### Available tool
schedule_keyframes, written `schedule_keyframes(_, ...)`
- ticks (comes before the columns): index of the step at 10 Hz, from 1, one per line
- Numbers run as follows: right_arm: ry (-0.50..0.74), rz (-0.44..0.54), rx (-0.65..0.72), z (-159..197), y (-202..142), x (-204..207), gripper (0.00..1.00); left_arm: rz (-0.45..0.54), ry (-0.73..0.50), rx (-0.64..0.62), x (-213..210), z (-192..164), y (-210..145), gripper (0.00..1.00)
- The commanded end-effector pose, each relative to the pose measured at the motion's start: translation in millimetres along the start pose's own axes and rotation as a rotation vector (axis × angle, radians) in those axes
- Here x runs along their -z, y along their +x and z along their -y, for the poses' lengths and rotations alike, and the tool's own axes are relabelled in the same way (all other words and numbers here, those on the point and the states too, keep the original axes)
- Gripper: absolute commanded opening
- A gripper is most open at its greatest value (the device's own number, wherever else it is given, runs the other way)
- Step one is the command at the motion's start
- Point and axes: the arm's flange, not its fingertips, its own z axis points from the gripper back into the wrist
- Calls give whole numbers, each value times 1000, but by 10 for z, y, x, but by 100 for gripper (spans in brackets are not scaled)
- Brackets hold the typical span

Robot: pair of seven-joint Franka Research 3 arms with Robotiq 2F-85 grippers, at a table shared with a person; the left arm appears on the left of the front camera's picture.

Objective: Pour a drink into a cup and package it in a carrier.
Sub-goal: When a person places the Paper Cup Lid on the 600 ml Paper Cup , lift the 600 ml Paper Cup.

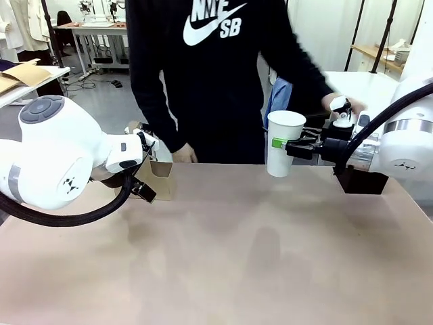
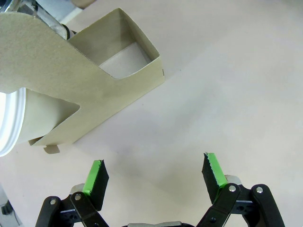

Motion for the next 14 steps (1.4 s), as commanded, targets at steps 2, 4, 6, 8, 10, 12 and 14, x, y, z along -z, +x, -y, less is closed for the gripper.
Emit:
schedule_keyframes(2,0,-1,-8,-9,26,20,80,1,-1,0,-3,-3,-3,100)
schedule_keyframes(4,0,-1,-8,-9,26,20,80,1,-1,0,-3,-3,-3,100)
schedule_keyframes(6,0,-1,-8,-9,26,20,80,1,-1,0,-3,-3,-3,100)
schedule_keyframes(8,0,-1,-8,-9,26,20,80,1,-1,0,-3,-3,-3,100)
schedule_keyframes(10,0,-1,-8,-9,26,20,80,1,-1,0,-3,-3,-3,100)
schedule_keyframes(12,0,-1,-8,-9,26,20,80,1,-1,0,-3,-3,-3,100)
schedule_keyframes(14,0,-1,-8,-9,26,20,80,1,-1,0,-3,-3,-3,100)
